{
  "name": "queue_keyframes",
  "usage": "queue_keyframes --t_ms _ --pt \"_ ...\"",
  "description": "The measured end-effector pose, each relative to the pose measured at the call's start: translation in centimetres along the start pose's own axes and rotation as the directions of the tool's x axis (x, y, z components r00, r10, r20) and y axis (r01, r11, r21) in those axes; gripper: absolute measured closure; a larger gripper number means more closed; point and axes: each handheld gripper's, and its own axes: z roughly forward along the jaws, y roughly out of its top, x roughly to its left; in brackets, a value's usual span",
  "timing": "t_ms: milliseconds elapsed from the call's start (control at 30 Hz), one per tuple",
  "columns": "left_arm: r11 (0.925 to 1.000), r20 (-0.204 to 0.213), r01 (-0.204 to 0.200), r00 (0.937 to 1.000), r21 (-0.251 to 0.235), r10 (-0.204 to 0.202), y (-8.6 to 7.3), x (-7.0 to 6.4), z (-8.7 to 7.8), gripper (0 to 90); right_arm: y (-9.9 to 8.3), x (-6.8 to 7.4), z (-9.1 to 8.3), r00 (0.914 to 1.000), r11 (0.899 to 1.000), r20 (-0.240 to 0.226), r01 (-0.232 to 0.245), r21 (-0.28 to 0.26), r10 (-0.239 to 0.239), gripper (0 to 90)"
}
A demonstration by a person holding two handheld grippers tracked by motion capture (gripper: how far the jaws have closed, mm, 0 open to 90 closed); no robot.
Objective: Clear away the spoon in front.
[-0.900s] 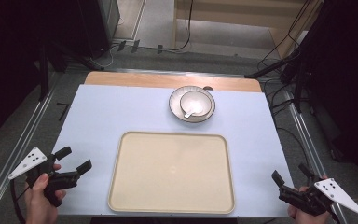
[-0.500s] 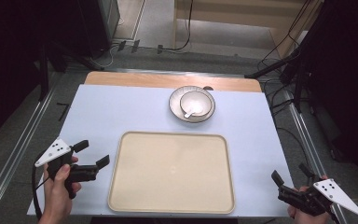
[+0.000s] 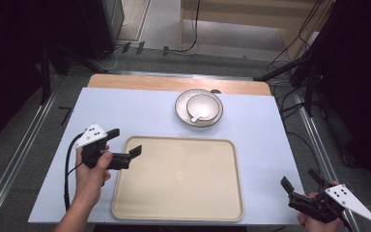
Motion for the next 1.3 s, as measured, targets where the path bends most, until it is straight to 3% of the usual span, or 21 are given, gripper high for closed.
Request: queue_keyframes --t_ms 100,300,467,867,1100,1300 --pt "0.9995 0.015 -0.025 0.9996 0.017 0.025 0.9 -0.9 1.6 0.0 0.1 0.2 0.1 1.0 1.0 -0.005 -0.002 0.001 0.002 0.0" --pt "0.9989 0.031 -0.03 0.9991 0.036 0.029 1.9 -2.1 4.3 1.2 0.2 0.4 0.1 0.9998 1.0 -0.017 0.001 0.002 -0.001 0.0" --pt "0.9985 0.004 -0.01 0.9999 0.053 0.009 2.8 -3.0 7.0 13.5 0.2 0.5 0.0 0.9993 1.0 -0.036 0.006 -0.004 -0.006 0.0" --pt "0.9953 0.012 0.031 0.9994 0.092 -0.032 3.6 -3.5 12.1 32.3 0.0 0.9 0.4 0.9989 1.0 -0.042 0.024 0.01 -0.023 0.0" --pt "0.992 0.025 0.056 0.9979 0.113 -0.059 4.1 -3.3 14.7 47.9 0.0 1.0 0.5 0.9984 0.999 -0.049 0.03 0.011 -0.029 0.0" --pt "0.988 0.032 0.071 0.9966 0.137 -0.076 4.3 -3.4 16.6 54.0 -0.1 1.0 0.6 0.9981 0.999 -0.051 0.034 0.012 -0.033 0.0"
